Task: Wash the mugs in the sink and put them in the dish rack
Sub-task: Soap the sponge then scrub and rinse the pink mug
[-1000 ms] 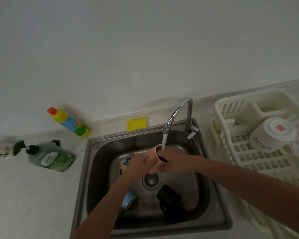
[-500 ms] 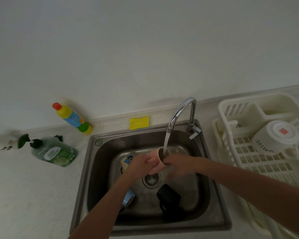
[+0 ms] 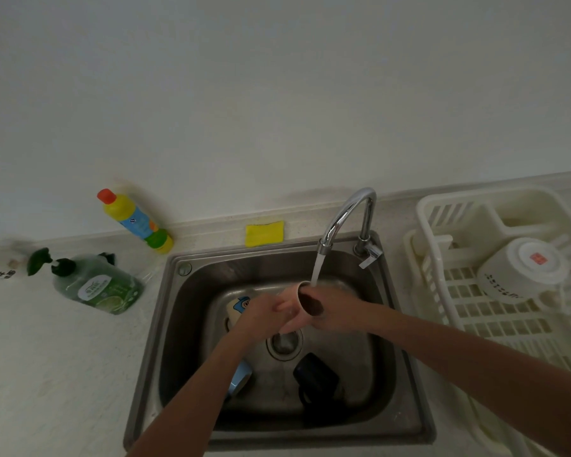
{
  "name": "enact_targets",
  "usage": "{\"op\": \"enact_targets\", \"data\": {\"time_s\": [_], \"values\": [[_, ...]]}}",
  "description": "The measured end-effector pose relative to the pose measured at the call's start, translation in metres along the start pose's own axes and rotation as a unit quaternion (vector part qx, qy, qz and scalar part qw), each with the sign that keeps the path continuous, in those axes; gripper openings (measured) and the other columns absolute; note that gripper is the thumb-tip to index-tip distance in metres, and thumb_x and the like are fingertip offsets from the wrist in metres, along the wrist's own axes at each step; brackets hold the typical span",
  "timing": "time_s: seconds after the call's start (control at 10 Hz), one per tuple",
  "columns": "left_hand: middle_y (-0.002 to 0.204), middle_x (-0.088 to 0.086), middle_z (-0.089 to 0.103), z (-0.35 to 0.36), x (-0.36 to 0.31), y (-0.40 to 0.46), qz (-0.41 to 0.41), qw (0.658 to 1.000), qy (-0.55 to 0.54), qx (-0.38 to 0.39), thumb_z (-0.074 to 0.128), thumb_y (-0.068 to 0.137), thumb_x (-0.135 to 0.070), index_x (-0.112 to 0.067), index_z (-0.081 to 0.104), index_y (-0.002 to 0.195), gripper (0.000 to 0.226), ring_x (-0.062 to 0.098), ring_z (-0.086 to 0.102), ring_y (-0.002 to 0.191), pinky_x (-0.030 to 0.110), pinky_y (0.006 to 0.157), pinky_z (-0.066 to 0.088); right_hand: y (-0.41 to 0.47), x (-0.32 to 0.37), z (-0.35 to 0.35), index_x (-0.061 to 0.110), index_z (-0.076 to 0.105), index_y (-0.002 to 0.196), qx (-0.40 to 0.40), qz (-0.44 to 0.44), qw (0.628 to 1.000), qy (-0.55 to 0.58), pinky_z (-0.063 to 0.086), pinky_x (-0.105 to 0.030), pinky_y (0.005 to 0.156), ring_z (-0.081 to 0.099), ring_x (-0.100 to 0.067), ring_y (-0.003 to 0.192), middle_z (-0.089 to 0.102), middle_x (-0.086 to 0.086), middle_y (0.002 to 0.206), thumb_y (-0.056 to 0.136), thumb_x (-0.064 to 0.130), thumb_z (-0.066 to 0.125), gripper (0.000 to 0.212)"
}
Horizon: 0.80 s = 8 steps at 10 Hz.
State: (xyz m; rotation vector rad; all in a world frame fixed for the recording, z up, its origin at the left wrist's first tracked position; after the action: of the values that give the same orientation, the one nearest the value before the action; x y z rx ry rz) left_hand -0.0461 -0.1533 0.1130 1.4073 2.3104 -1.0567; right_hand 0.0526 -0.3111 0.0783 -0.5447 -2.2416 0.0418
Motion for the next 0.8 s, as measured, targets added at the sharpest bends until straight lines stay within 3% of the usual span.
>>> {"op": "enact_targets", "data": {"time_s": [0.1, 0.2, 0.3, 0.4, 0.5, 0.6, 0.7, 0.8], "values": [[0.064, -0.014, 0.057, -0.002, -0.002, 0.000, 0.009, 1.000, 0.010, -0.002, 0.059, 0.096, -0.030, -0.037, 0.056, 0.069, 0.027, -0.001, 0.053, 0.060, 0.011, 0.057, 0.042, -0.005, -0.007, 0.000, 0.020, 0.058, 0.126, 0.056, 0.008, 0.997, -0.047, 0.046, -0.021, 0.086, 0.059, -0.011, 0.107, 0.060, 0.005, 0.116, 0.083, 0.015, 0.070, 0.045], [0.071, -0.003, 0.064, 0.001, -0.005, -0.002, 0.011, 0.997, 0.075, 0.026, 0.054, 0.099, -0.032, -0.020, 0.065, 0.081, 0.024, 0.013, 0.065, 0.069, 0.018, 0.065, 0.049, -0.005, -0.007, 0.000, 0.019, 0.056, 0.132, 0.090, 0.012, 0.995, -0.052, 0.040, -0.009, 0.083, 0.052, 0.012, 0.104, 0.054, 0.015, 0.118, 0.084, 0.010, 0.068, 0.050], [0.076, 0.007, 0.067, 0.001, -0.007, -0.002, 0.017, 0.995, 0.094, 0.022, 0.051, 0.100, -0.034, -0.010, 0.066, 0.089, 0.031, 0.021, 0.067, 0.073, 0.028, 0.071, 0.053, -0.001, -0.009, 0.001, 0.016, 0.054, 0.132, 0.050, 0.025, 0.997, -0.049, 0.039, -0.012, 0.084, 0.053, 0.007, 0.101, 0.059, 0.005, 0.122, 0.082, 0.011, 0.071, 0.054], [0.069, 0.001, 0.059, -0.003, -0.011, -0.003, 0.029, 0.994, 0.104, 0.013, 0.052, 0.099, -0.032, -0.017, 0.058, 0.074, 0.030, 0.015, 0.058, 0.068, 0.028, 0.069, 0.048, -0.004, -0.010, 0.000, 0.023, 0.053, 0.134, 0.096, 0.040, 0.993, -0.048, 0.049, -0.023, 0.083, 0.060, -0.013, 0.107, 0.059, 0.005, 0.122, 0.082, 0.012, 0.068, 0.056], [0.061, -0.009, 0.054, -0.002, -0.010, -0.003, 0.017, 0.997, 0.080, 0.014, 0.055, 0.097, -0.030, -0.027, 0.052, 0.064, 0.034, 0.010, 0.054, 0.063, 0.022, 0.063, 0.043, -0.006, 0.001, -0.001, 0.023, 0.054, 0.134, 0.132, 0.025, 0.990, -0.034, 0.046, -0.013, 0.074, 0.060, -0.004, 0.097, 0.059, 0.008, 0.119, 0.086, 0.012, 0.066, 0.051], [0.058, -0.016, 0.054, -0.005, -0.012, -0.005, 0.001, 1.000, 0.030, -0.009, 0.059, 0.095, -0.034, -0.036, 0.054, 0.065, 0.031, -0.002, 0.051, 0.056, 0.009, 0.054, 0.038, -0.001, -0.004, -0.005, 0.021, 0.055, 0.130, 0.041, 0.036, 0.998, -0.016, 0.046, -0.014, 0.086, 0.055, -0.002, 0.105, 0.060, 0.004, 0.124, 0.081, 0.020, 0.068, 0.051], [0.059, -0.018, 0.054, -0.008, -0.011, -0.006, 0.003, 0.999, 0.030, -0.017, 0.060, 0.095, -0.033, -0.038, 0.053, 0.065, 0.031, -0.004, 0.050, 0.056, 0.008, 0.053, 0.040, -0.003, -0.009, -0.003, 0.022, 0.056, 0.130, 0.059, 0.058, 0.995, -0.056, 0.047, -0.023, 0.090, 0.057, -0.011, 0.113, 0.059, 0.005, 0.123, 0.080, 0.019, 0.068, 0.052], [0.066, -0.010, 0.062, -0.005, -0.009, -0.007, 0.010, 0.998, 0.070, -0.003, 0.057, 0.097, -0.033, -0.031, 0.061, 0.073, 0.025, 0.001, 0.060, 0.064, 0.012, 0.062, 0.050, -0.006, -0.001, -0.003, 0.013, 0.058, 0.127, 0.090, 0.018, 0.995, -0.041, 0.043, -0.012, 0.075, 0.057, -0.003, 0.091, 0.059, 0.008, 0.109, 0.087, 0.006, 0.064, 0.041]]}}
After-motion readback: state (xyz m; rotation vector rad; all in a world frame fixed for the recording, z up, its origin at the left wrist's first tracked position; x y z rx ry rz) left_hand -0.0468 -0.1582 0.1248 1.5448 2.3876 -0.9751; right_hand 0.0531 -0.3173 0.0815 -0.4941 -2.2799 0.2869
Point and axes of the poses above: each hand's wrist, its own y-axis towards the middle knuckle, its own z-axis out of the palm, x = y × z, the point moved 1 cm from there along y, towards the middle knuckle
